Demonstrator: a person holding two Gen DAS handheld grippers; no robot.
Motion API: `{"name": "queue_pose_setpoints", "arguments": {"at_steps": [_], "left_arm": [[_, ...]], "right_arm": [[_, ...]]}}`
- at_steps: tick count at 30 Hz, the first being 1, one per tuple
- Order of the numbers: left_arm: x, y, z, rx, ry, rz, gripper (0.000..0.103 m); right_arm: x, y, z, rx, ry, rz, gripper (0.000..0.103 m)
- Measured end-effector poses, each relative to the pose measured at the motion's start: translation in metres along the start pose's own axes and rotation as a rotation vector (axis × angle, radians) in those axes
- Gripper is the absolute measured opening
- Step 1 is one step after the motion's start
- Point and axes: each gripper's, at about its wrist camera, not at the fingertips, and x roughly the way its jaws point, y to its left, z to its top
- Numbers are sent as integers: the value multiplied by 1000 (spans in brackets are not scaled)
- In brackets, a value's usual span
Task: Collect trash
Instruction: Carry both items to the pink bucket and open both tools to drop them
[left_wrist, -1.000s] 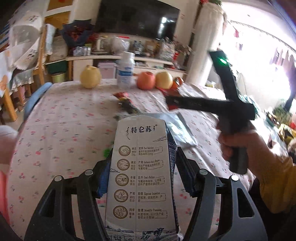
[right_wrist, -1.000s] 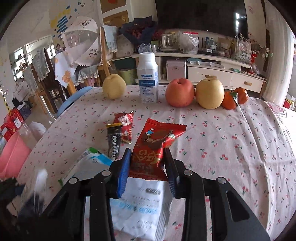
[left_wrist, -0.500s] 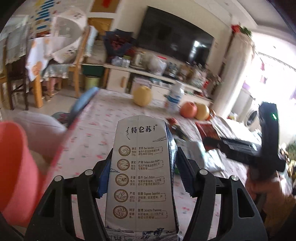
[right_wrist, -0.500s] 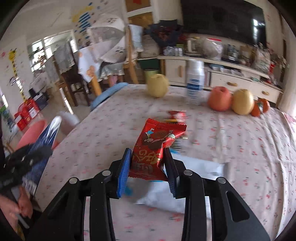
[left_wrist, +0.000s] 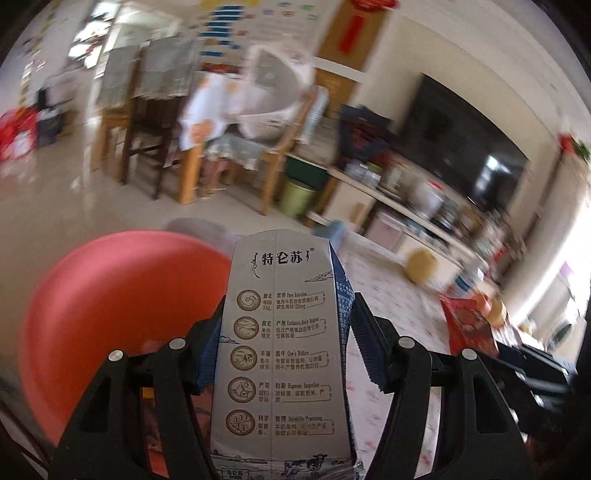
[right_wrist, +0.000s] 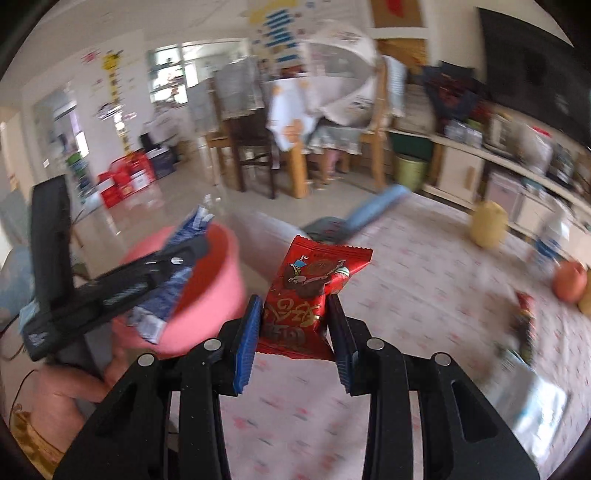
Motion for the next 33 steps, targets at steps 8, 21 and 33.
{"name": "queue_pose_setpoints", "arguments": {"at_steps": [8, 21, 33], "left_arm": [[-1, 59, 11, -192, -15, 86, 64], [1, 74, 13, -251, -27, 126, 84], [-8, 57, 8, -224, -111, 97, 94]], "right_arm": [[57, 76, 29, -136, 34, 77, 38], [92, 73, 8, -78, 78, 33, 86], [34, 12, -28, 59, 64, -64, 89]]}}
